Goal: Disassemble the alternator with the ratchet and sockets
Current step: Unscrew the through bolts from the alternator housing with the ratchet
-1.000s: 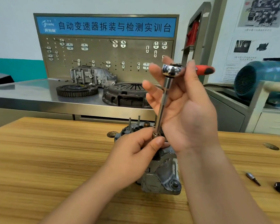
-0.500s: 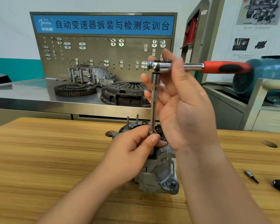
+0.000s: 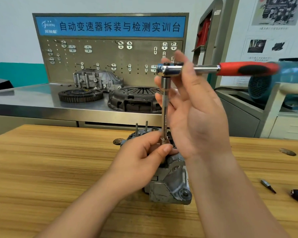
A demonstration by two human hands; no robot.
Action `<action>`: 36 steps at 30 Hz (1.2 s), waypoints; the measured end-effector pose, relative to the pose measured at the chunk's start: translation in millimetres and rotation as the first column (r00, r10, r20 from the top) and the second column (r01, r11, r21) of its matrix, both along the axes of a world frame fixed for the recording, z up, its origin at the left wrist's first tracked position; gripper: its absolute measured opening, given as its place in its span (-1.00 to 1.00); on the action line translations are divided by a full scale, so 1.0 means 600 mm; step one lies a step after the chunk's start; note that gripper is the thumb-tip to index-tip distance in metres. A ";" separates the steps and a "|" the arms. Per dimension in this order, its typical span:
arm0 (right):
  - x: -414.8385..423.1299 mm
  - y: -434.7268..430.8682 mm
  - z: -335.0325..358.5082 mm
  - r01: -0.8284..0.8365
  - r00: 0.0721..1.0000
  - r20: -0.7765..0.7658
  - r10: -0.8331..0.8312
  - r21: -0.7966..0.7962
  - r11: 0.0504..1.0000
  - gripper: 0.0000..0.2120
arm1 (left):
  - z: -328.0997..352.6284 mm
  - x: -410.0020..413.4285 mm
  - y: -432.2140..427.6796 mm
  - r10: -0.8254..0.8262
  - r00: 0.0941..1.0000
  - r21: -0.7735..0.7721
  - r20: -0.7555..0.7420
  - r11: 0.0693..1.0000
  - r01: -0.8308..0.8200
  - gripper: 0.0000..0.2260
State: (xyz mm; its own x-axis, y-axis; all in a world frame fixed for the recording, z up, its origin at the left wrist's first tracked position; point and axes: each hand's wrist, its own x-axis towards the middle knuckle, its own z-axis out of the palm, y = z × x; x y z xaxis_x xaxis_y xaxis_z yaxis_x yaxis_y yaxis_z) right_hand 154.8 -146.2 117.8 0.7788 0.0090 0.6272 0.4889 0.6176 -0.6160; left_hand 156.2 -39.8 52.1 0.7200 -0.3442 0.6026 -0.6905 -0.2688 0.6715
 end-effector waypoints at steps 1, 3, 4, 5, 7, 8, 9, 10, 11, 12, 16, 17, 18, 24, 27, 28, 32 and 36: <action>-0.001 0.001 0.001 0.005 1.000 0.024 -0.005 0.003 1.000 -0.83 | 0.000 0.000 -0.002 0.016 1.000 -0.006 -0.006 1.000 -0.016 -0.79; 0.000 0.000 0.001 0.010 0.999 0.052 -0.010 0.012 1.000 -0.81 | -0.002 0.003 -0.005 0.038 0.999 -0.018 0.000 0.999 -0.038 -0.87; 0.000 -0.001 0.001 0.004 0.998 0.055 -0.005 0.016 1.000 -0.81 | -0.002 0.004 -0.005 0.034 0.999 -0.032 -0.008 0.999 -0.035 -0.88; 0.001 -0.001 0.000 -0.012 0.998 0.054 0.011 0.021 1.000 -0.81 | -0.001 0.003 -0.005 0.022 1.000 -0.049 -0.016 0.999 -0.023 -0.85; 0.002 -0.002 -0.001 -0.045 0.999 0.030 0.045 0.016 0.999 -0.79 | 0.000 0.000 -0.002 0.005 1.000 -0.053 -0.001 0.999 -0.005 -0.80; 0.002 -0.003 -0.001 -0.051 0.999 -0.001 0.051 0.012 0.999 -0.74 | 0.001 -0.002 -0.001 -0.001 1.000 -0.041 0.012 0.999 0.001 -0.80; 0.002 -0.003 -0.001 -0.057 0.998 -0.031 0.057 0.008 0.998 -0.69 | 0.002 -0.003 -0.001 -0.011 1.000 -0.030 0.017 0.999 0.011 -0.80; 0.003 -0.003 -0.001 -0.052 0.998 -0.046 0.052 0.007 0.999 -0.66 | 0.002 -0.002 0.000 -0.017 1.000 -0.027 0.012 0.999 0.017 -0.78; 0.003 -0.003 0.000 -0.038 0.999 -0.035 0.039 0.002 0.999 -0.69 | 0.002 -0.002 -0.001 -0.023 1.000 -0.026 -0.010 0.999 0.022 -0.78; 0.001 -0.003 0.001 -0.015 1.000 -0.006 0.015 -0.008 1.000 -0.76 | 0.001 0.000 -0.001 -0.019 0.999 -0.025 -0.032 1.000 0.019 -0.83; -0.003 -0.001 0.004 0.056 0.994 0.095 -0.055 -0.012 0.998 -0.80 | -0.002 0.002 -0.005 0.018 0.999 -0.045 -0.034 0.999 -0.020 -0.89; -0.003 -0.001 0.004 0.042 0.994 0.097 -0.041 -0.004 0.999 -0.80 | -0.002 0.001 -0.006 0.023 0.999 -0.049 -0.025 0.999 -0.024 -0.89; -0.003 -0.002 0.003 0.016 0.996 0.090 -0.016 0.000 1.000 -0.81 | -0.001 0.000 -0.007 0.024 1.000 -0.054 -0.019 0.998 -0.025 -0.86; 0.005 -0.011 0.001 -0.044 0.995 -0.086 0.045 0.014 0.999 -0.74 | 0.003 -0.001 0.004 -0.014 1.000 0.005 0.011 1.000 0.014 -0.82; 0.003 -0.007 0.001 0.019 0.995 -0.100 -0.017 0.024 1.000 -0.76 | 0.001 0.003 0.004 0.016 1.000 0.010 -0.017 1.000 -0.015 -0.74; 0.002 -0.006 0.001 0.054 0.996 -0.071 -0.053 0.015 0.998 -0.79 | -0.001 0.004 0.002 0.031 0.999 0.017 -0.018 0.999 -0.031 -0.75; -0.003 -0.003 0.001 0.085 0.995 0.047 -0.086 0.020 0.996 -0.80 | -0.002 0.001 -0.002 0.069 0.997 0.024 0.036 0.997 -0.070 -0.74; -0.004 -0.002 0.000 -0.053 0.999 0.000 0.053 0.040 0.998 -0.77 | -0.002 -0.001 -0.001 0.044 0.999 -0.005 0.028 0.999 -0.044 -0.87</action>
